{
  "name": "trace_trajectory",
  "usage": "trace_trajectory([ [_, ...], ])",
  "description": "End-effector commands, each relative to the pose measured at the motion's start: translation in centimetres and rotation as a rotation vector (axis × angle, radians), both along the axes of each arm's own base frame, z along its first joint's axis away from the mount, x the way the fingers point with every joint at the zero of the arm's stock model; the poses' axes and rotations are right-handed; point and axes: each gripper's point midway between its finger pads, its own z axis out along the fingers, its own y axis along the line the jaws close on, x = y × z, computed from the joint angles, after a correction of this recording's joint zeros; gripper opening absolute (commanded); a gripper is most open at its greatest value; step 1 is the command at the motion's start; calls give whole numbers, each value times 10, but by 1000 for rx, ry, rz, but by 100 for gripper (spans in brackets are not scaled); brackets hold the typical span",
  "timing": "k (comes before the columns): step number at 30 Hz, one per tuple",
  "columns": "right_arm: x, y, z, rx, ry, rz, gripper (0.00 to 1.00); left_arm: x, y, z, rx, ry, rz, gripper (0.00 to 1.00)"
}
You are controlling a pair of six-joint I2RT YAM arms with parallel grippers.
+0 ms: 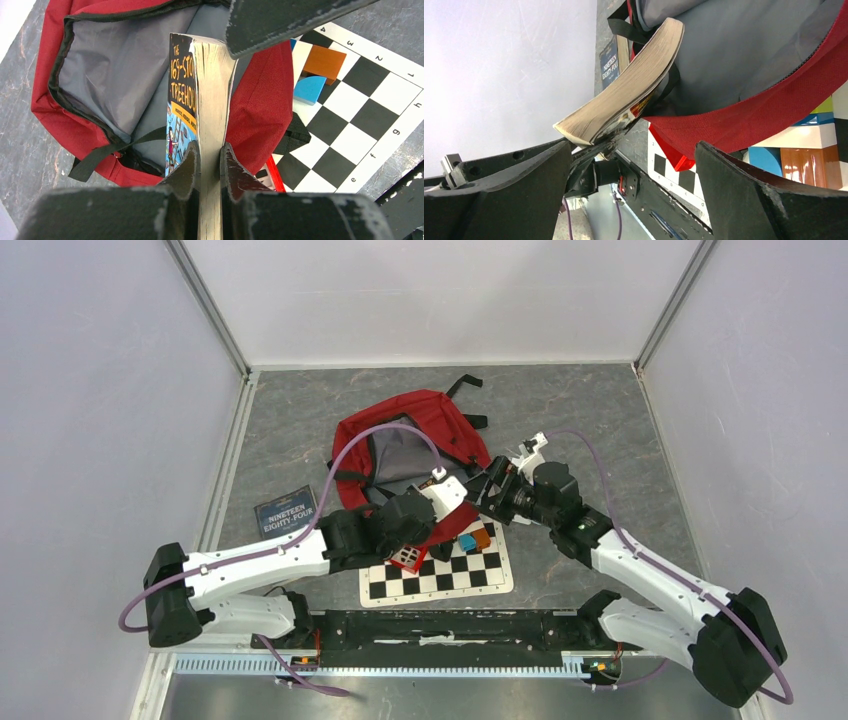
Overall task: Pack the student bag
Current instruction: Pick up the book from the center of the board.
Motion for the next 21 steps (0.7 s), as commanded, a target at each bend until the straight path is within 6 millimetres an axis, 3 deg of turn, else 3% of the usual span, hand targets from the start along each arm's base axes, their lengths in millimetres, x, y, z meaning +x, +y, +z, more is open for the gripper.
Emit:
trace_trajectory([
  [1,8,4,20,69,-31,-25,98,8,-17,34,-80,-91,-19,2],
  [9,7,16,30,120,-9,26,98,-3,-26,26,-41,-91,-84,2],
  [17,7,12,40,177,-12,-6,98,-4,-32,22,-31,-93,-87,2],
  [21,7,16,33,137,2,27,98,-4,-35,26,-52,-98,-94,2],
])
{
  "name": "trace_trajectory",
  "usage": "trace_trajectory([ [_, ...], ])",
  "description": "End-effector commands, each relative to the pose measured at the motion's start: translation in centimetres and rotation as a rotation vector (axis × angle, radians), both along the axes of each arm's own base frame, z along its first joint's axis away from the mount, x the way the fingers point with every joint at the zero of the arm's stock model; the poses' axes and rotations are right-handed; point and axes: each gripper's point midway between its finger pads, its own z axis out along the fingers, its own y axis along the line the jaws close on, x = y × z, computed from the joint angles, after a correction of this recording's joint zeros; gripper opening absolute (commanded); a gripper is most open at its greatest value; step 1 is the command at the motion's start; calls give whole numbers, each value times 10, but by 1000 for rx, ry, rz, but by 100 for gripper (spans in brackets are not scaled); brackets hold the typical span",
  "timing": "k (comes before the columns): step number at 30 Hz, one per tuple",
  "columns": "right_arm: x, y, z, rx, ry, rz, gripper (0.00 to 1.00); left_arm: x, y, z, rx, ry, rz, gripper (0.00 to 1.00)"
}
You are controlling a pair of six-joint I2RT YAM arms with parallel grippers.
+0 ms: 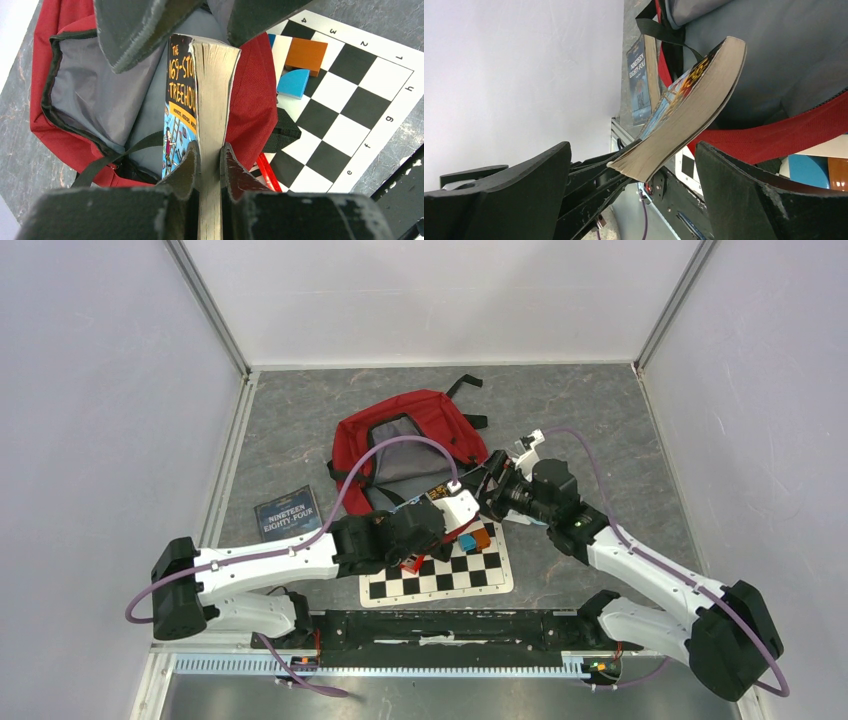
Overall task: Pack the student bag
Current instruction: Pick up the book from the center of the board.
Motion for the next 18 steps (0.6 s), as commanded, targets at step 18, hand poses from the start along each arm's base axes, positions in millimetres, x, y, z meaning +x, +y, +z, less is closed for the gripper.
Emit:
trace_trajectory([
  [18,9,3,-4,-91,-40,12,80,8,-37,42,-9,-206,-61,2],
])
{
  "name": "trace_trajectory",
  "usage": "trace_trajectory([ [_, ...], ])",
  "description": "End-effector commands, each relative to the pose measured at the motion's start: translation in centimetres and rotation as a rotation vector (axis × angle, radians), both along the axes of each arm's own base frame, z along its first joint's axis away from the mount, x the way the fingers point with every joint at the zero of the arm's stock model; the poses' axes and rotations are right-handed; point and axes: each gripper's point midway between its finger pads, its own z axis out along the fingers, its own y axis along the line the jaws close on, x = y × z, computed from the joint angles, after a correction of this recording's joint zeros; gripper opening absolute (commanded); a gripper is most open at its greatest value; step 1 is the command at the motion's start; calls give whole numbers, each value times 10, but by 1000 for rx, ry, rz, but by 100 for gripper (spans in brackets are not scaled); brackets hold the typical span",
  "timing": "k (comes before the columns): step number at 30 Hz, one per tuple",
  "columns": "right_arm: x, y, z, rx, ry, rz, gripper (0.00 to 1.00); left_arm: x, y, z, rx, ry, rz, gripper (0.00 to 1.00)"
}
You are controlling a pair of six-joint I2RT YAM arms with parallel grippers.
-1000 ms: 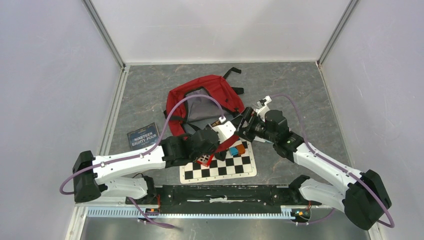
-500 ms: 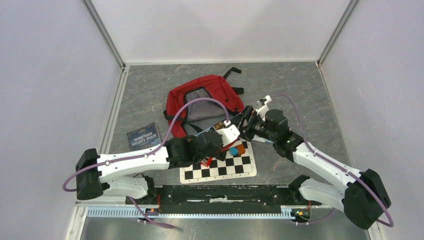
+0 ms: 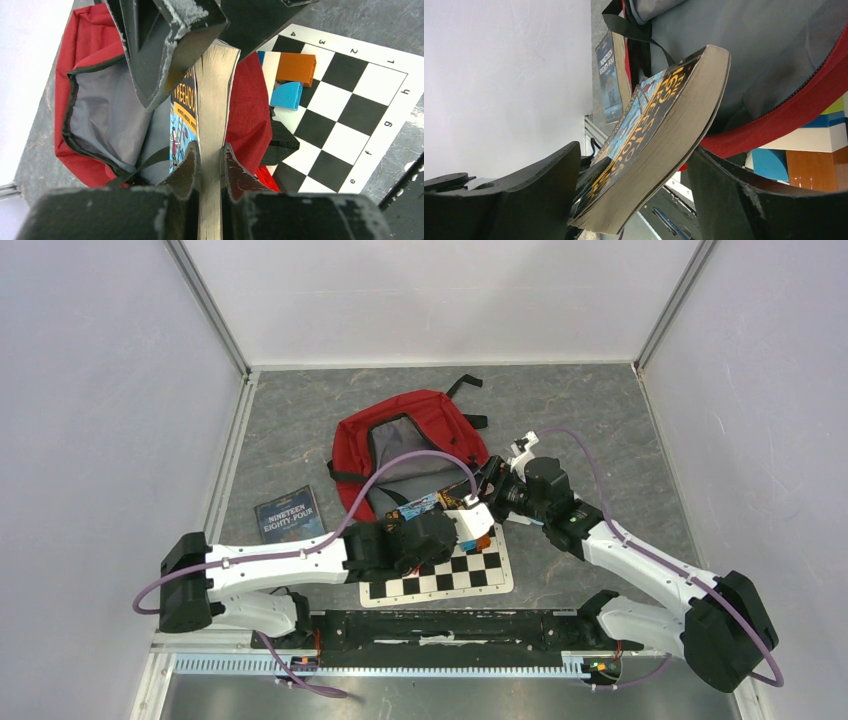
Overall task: Pack the student bag
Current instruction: Pick up the book from the center of the board.
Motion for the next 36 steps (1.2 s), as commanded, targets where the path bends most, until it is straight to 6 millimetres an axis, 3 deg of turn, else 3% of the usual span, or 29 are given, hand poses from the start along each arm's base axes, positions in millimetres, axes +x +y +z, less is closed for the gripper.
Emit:
trace_trajectory([
  [1,7,6,23,23,-64,3,77,14,-16,37,-41,-136,25,2],
  [8,2,8,25,79,-55,3,60,17,-24,46,-55,-202,58,2],
  [11,2,7,28,94,-64,-8,42,15,-27,46,-51,-208,53,4],
  [12,3,5,30,94,-70,-19,34,14,-26,46,-49,-207,53,10],
  [14,6,1,33,96,-85,-49,21,13,-24,45,-59,-193,57,31],
  [17,14,-9,44,101,-133,-118,1,7,-14,46,-97,-156,69,73],
  [19,20,-18,54,104,-174,-175,0,2,-4,46,-121,-125,87,87],
  [22,31,-33,76,87,-269,-258,0,-4,14,47,-185,-74,118,99],
  [24,39,-46,89,34,-334,-315,0,-3,28,42,-223,-11,159,100],
  [30,49,-79,118,-115,-451,-432,0,41,80,8,-319,275,489,100],
  [36,43,-106,121,-180,-482,-515,0,62,93,-18,-530,459,835,100],
])
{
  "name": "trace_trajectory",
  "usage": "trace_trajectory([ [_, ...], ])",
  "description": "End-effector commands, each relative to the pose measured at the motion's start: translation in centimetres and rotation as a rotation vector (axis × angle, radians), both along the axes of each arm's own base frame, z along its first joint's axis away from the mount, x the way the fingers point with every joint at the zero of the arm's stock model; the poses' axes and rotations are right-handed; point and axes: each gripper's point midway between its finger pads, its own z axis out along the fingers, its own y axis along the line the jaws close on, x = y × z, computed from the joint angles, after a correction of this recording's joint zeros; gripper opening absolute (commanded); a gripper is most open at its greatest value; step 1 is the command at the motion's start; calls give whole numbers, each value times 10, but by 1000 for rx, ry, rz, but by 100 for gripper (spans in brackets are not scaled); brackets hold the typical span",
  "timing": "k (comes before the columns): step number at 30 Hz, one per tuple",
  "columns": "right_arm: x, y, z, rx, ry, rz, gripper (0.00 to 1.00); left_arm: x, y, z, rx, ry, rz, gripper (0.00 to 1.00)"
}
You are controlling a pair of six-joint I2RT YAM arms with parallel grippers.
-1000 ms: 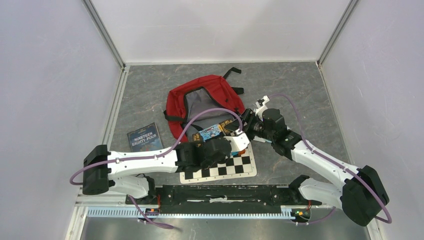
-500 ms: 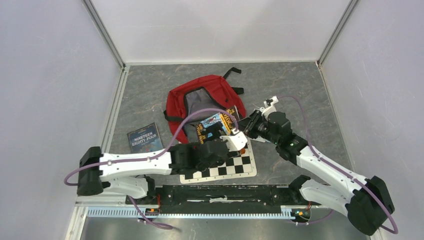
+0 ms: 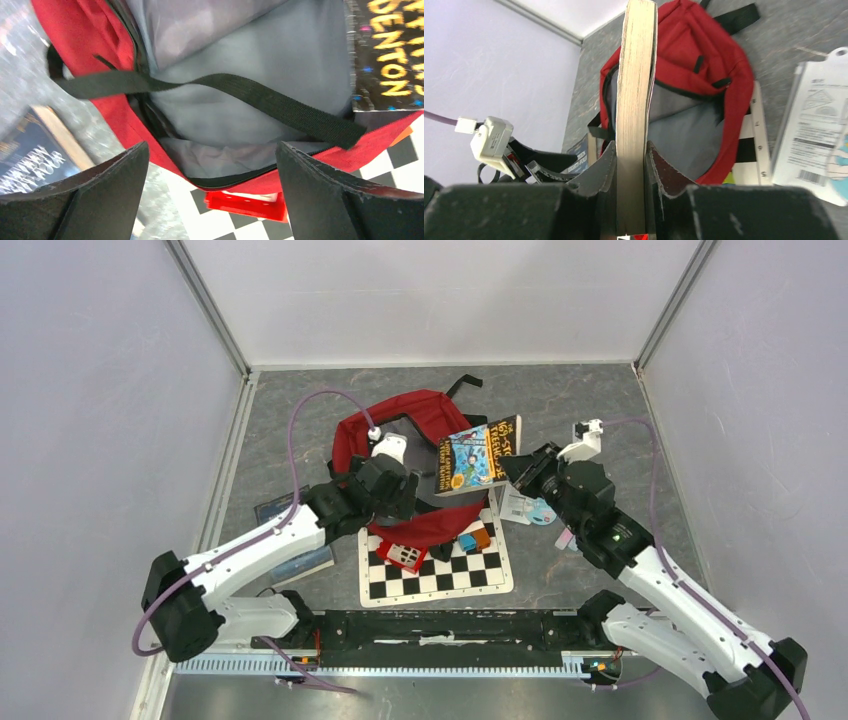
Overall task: Pack the student bag
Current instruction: Pick up the book from the center of the board, then place the book in the student bag.
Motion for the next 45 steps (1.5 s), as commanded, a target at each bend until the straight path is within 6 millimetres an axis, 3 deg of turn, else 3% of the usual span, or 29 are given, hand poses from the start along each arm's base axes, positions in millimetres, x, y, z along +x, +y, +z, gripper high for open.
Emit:
trace_trajectory([
  [1,4,-30,40,-12,-122,-124,0,1,-12,-8,-299,139,250,99],
  [4,1,-35,42,-30,-140,-133,0,17,-17,-14,-412,155,322,96],
  [8,-2,-40,47,-36,-158,-142,0,40,-7,-22,-467,144,440,86],
  [14,-5,-45,44,-27,-161,-157,0,57,2,-52,-557,158,588,73],
  [21,-6,-43,44,-28,-162,-143,0,72,1,-83,-553,178,671,72],
  [25,-7,-41,43,-32,-162,-132,0,84,7,-88,-520,142,698,70],
  [27,-7,-41,41,-34,-159,-130,0,89,12,-92,-494,121,711,65],
  [30,-7,-40,40,-36,-156,-127,0,91,21,-101,-453,118,737,44],
  [33,-7,-40,41,-39,-158,-123,0,89,27,-89,-443,92,732,17],
  [35,-7,-41,40,-49,-155,-126,0,89,30,-67,-458,49,705,8],
  [37,-7,-42,40,-52,-155,-132,0,89,36,-39,-468,3,665,4],
  [40,-6,-42,38,-57,-151,-134,0,90,60,-3,-447,-42,643,2],
  [43,-6,-36,35,-42,-137,-111,0,94,97,13,-433,-45,664,2],
  [45,-5,-29,32,-17,-124,-89,0,97,127,14,-421,-46,706,2],
])
